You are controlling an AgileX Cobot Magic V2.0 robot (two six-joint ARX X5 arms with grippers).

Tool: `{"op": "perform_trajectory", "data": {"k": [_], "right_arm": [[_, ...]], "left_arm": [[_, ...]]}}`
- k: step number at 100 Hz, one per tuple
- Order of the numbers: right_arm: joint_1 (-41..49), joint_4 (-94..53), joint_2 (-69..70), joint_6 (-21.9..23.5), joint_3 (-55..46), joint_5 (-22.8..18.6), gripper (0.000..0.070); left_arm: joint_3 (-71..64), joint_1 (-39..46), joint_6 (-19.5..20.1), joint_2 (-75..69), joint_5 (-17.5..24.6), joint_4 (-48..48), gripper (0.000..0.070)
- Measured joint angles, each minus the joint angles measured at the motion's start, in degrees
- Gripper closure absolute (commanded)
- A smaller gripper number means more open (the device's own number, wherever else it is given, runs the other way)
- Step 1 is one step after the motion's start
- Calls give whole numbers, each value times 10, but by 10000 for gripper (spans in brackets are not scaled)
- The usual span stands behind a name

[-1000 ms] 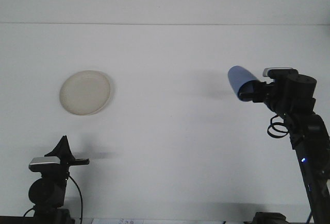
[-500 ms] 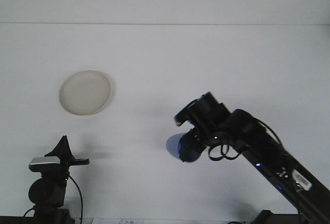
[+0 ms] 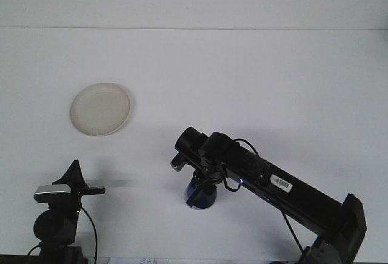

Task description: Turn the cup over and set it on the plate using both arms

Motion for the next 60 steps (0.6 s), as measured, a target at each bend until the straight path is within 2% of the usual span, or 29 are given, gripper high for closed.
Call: {"op": "perform_trajectory", "data": {"k": [29, 32, 35, 42, 43, 44, 47, 50, 60], "right_arm": [[1, -2, 28, -4, 0, -1, 699], [3, -2, 30, -4, 0, -1, 670], [4, -2, 31, -4, 0, -1, 607], [8, -2, 32, -6, 0, -2, 373], [9, -2, 32, -7, 0, -2, 357], [10, -2, 32, -8, 0, -2, 310], [12, -2, 32, -8, 0, -2, 239], [12, -2, 32, -8, 0, -2, 214], [14, -2, 32, -10, 1, -2, 214]], "left_arm": [[0, 0, 0, 0, 0, 0, 688], [0, 0, 0, 0, 0, 0, 687], [0, 0, 0, 0, 0, 0, 688], [0, 0, 0, 0, 0, 0, 687], [0, 0, 0, 0, 0, 0, 688], [0, 0, 0, 0, 0, 0, 687], [0, 0, 0, 0, 0, 0, 688], [0, 0, 0, 0, 0, 0, 687], [0, 0, 0, 0, 0, 0, 687]]}}
